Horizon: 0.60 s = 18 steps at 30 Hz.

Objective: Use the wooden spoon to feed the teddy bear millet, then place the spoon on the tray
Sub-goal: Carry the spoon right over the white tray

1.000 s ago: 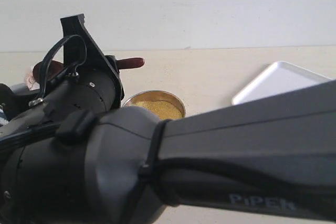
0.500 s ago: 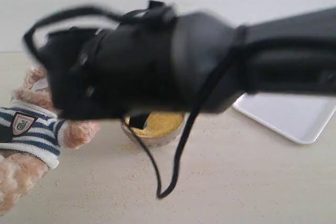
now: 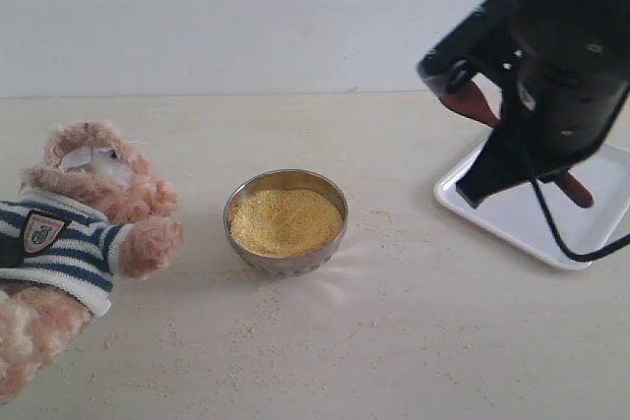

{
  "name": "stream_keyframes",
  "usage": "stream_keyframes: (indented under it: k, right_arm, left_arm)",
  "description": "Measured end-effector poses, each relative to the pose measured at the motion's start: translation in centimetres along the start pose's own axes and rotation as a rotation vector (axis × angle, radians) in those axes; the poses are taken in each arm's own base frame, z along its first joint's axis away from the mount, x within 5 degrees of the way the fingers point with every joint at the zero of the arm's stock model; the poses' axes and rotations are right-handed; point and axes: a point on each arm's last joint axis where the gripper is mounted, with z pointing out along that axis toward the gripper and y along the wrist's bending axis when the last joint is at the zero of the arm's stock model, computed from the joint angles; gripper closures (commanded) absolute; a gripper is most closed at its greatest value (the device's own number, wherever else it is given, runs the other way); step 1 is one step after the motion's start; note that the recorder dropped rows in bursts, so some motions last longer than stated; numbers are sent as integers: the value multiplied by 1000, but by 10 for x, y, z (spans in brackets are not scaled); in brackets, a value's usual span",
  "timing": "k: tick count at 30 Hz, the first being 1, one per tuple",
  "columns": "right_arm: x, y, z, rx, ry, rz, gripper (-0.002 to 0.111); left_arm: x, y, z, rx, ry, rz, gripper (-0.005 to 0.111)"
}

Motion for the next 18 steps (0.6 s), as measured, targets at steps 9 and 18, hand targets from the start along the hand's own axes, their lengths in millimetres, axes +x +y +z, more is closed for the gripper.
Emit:
stream_keyframes:
  k: [9,18]
  right_arm:
    - [21,-58,61,-70,2,422,108]
    - [12,-72,130,-78,92,478,108]
  left_arm:
    - [0,0,0,0,0,0,102]
    - [0,0,0,0,0,0,102]
